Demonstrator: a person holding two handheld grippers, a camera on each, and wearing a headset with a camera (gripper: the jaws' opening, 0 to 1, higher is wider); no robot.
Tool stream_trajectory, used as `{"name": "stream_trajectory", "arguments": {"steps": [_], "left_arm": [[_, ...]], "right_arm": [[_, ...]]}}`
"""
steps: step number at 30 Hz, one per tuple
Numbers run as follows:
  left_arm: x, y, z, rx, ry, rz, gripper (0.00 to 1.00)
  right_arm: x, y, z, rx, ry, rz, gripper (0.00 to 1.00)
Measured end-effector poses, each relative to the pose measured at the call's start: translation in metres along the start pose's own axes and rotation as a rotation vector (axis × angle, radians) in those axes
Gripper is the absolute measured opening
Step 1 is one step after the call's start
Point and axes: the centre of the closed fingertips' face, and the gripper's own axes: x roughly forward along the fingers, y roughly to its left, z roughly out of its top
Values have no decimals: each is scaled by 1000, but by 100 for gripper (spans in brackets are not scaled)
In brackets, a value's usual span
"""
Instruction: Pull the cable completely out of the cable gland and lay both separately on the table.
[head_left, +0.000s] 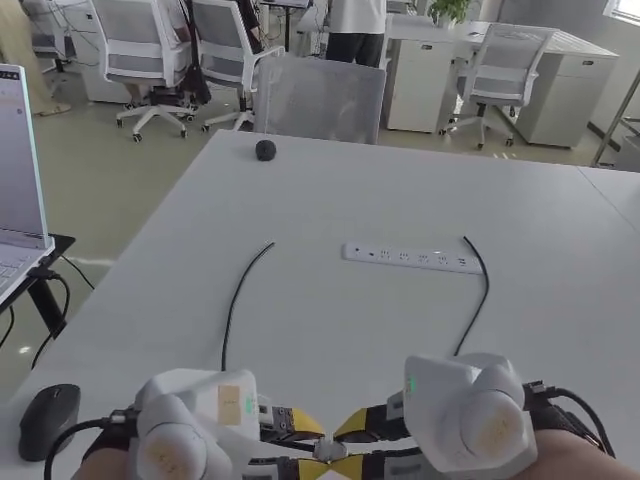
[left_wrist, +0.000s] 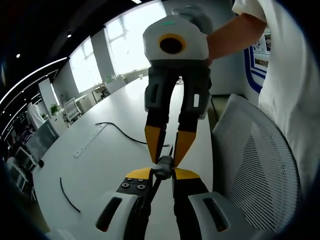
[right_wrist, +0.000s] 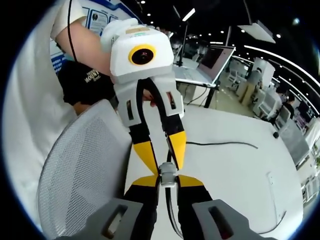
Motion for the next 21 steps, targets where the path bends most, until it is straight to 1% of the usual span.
{"name": "stream_trajectory", "arguments": {"steps": [3,6,8,9,10,11,12,13,14,15,16,17,18,19,21], "left_arm": [[-1,0,0,-15,-2,0,15],[-2,3,-1,-38,-9,6,15],[-2,5,0,-48,-12,9,16],[-3,8,1,-62,-16,15,16],[-3,10,2,-78,-20,20,16],[-4,12,2,-103,-23,26,16],[-5,17,3,-137,-31,37,16],[-7,19,2,-150,-34,45,15],[-8,22,2,-154,-42,45,15],[-10,24,1,-160,-43,56,15],[-10,25,3,-169,-53,53,15],[-10,25,4,-163,-60,52,15],[-9,25,4,-157,-56,49,15],[-8,24,4,-150,-52,46,15],[-7,23,2,-132,-40,42,15]], "right_arm": [[0,0,1,-38,7,-8,8],[-1,-2,3,-98,15,-33,8],[-1,-3,5,-122,16,-52,7],[-3,-7,7,-165,15,-78,7],[-3,-8,8,-192,14,-97,7],[-4,-11,11,-246,11,-130,7],[-5,-12,12,-258,12,-141,6],[-6,-14,13,-284,10,-174,4],[-6,-14,16,-298,-2,-183,2],[-5,-6,14,-276,5,-142,0],[-9,-16,17,-289,1,-222,0],[-10,-15,18,-310,5,-221,0],[-11,-16,18,-323,8,-231,0],[-11,-15,18,-316,6,-228,0],[-12,-14,18,-244,-17,-203,0]]}}
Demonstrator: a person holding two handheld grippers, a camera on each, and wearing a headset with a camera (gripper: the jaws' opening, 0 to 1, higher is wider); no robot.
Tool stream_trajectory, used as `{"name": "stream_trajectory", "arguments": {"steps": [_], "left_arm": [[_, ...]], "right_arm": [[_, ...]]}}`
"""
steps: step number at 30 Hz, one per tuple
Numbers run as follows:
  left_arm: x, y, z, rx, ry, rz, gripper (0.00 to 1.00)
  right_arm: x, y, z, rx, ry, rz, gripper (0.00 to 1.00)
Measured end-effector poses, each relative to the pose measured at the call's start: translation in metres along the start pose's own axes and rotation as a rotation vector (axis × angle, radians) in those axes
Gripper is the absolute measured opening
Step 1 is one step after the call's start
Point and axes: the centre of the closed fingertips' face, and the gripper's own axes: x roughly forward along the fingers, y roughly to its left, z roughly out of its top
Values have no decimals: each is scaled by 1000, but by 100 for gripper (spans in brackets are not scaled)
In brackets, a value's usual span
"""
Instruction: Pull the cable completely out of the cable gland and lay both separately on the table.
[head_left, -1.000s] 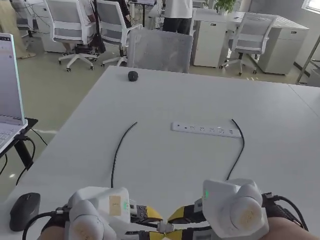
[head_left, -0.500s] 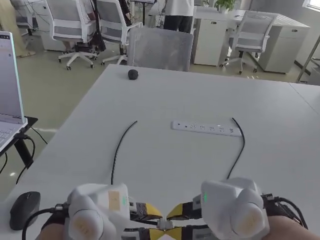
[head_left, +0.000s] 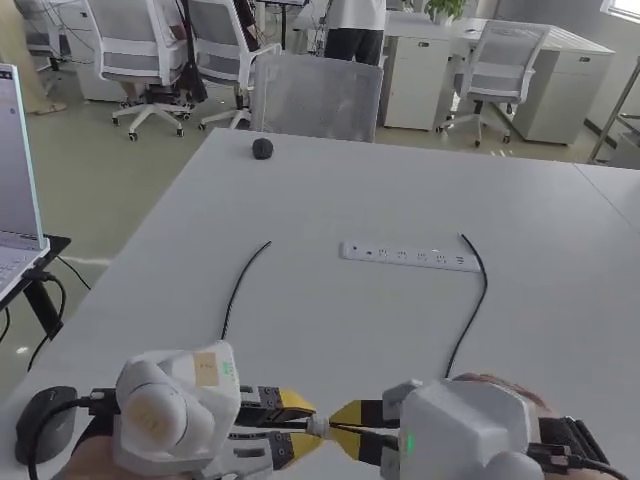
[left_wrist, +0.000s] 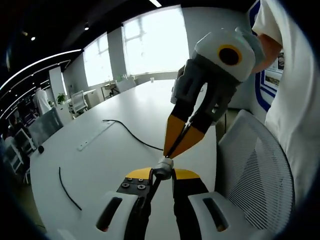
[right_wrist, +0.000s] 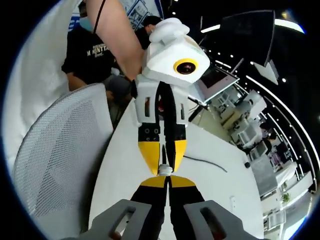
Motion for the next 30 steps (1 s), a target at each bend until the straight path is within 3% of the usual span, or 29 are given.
{"name": "stream_trajectory", "arguments": {"steps": [2,5,7,10,12,16,25,29,30], "left_arm": [[2,-3,0,33,5,-5,15],[3,-7,1,65,12,-17,15],[3,-9,1,79,17,-25,15],[4,-9,1,83,15,-28,15],[4,-9,3,82,8,-26,15],[2,-9,7,88,-1,-27,15],[0,-11,10,105,-9,-32,15],[1,-11,10,95,-7,-28,15],[2,-9,10,88,-8,-21,15]], "right_arm": [[-1,0,-6,67,17,23,0],[-2,1,-6,175,-13,78,0],[-3,-3,-2,211,-42,79,2],[-1,-6,-1,257,-42,92,22],[1,-5,-3,251,-33,100,25],[4,0,-4,211,-14,135,9],[9,2,-8,157,12,150,9],[9,2,-9,145,21,142,9],[8,0,-9,108,28,123,9]]}}
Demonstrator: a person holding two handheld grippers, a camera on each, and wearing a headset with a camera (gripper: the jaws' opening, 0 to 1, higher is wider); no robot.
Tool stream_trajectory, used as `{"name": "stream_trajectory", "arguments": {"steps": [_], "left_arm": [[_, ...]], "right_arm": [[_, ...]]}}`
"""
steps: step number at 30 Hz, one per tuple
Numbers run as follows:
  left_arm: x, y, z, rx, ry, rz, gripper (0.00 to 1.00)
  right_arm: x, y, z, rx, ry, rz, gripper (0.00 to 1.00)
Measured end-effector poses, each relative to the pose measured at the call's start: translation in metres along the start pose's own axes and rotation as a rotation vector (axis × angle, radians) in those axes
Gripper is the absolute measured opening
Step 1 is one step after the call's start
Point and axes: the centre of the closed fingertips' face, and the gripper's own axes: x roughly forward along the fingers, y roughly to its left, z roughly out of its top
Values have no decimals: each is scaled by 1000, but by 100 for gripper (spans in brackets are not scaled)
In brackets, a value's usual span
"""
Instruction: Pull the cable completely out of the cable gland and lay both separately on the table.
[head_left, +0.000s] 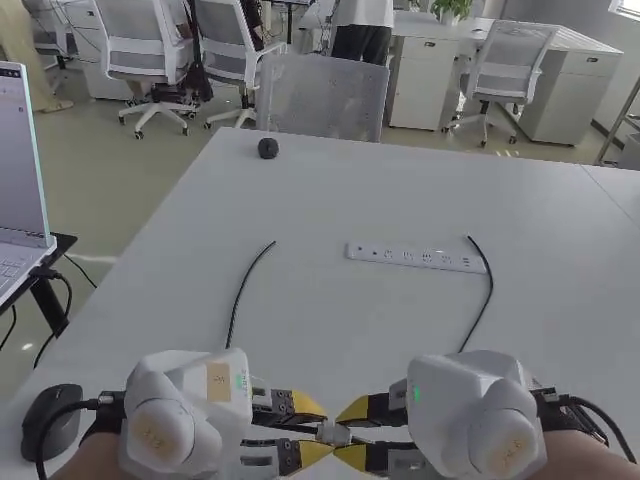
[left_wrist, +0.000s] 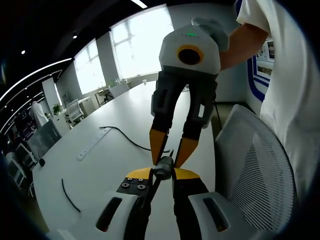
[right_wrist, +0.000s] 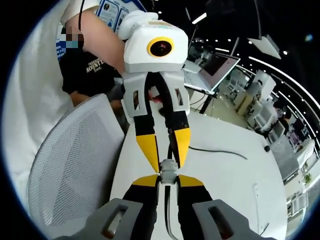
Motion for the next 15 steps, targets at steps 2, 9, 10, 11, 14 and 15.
{"name": "stream_trajectory", "arguments": {"steps": [2,9,10,11,14,15], "left_arm": [[0,2,1,-26,-5,4,15],[-2,13,11,-190,-65,33,15],[-2,16,14,-207,-82,37,15],[-5,21,14,-244,-99,45,15],[-7,25,17,-266,-120,43,14],[-6,25,17,-260,-115,43,14]], "right_arm": [[0,-1,-1,-43,12,-17,9],[-5,-16,0,-152,23,-123,8],[-5,-16,0,-150,22,-136,8],[-7,-20,1,-146,18,-157,8],[-9,-25,5,-192,13,-194,8],[-8,-25,5,-212,23,-204,8]]}}
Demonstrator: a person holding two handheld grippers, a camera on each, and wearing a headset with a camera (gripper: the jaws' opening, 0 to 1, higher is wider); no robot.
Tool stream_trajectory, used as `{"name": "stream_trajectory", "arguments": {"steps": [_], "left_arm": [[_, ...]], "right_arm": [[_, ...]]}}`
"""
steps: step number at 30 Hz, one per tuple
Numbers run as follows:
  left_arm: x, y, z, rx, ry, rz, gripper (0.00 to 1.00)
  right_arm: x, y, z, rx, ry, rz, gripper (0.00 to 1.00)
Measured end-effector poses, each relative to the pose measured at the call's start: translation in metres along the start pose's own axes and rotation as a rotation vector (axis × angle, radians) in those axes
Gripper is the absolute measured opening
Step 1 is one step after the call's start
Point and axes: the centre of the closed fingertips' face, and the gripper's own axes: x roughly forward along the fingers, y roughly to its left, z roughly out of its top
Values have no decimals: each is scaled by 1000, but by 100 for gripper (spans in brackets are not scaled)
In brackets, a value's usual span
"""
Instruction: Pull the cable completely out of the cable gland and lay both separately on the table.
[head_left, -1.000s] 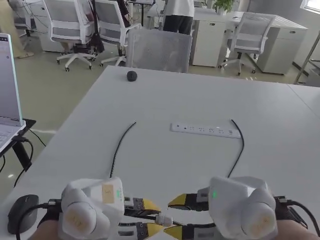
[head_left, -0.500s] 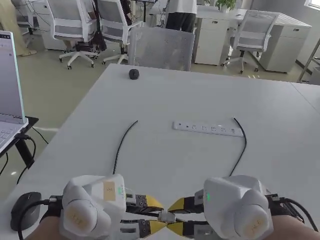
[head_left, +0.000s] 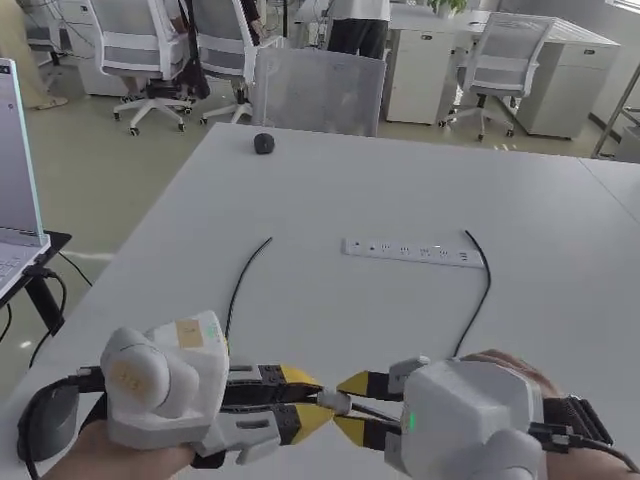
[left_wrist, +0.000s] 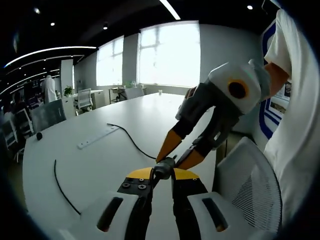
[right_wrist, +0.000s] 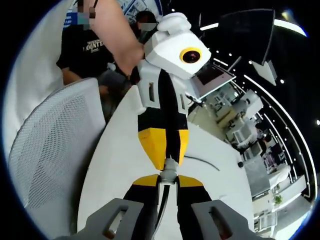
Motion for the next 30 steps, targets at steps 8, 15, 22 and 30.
{"name": "stream_trajectory", "arguments": {"steps": [8,15,22,30], "left_arm": [[2,-17,-12,203,97,-89,15],[0,-25,-16,231,101,-141,15],[-1,-26,-19,285,109,-146,16],[1,-23,-15,257,90,-118,16]], "right_arm": [[-1,19,-1,-35,0,93,8],[-5,27,1,-33,-9,151,8],[-4,28,-1,-8,-5,181,7],[-4,24,-1,34,-8,191,7]]}}
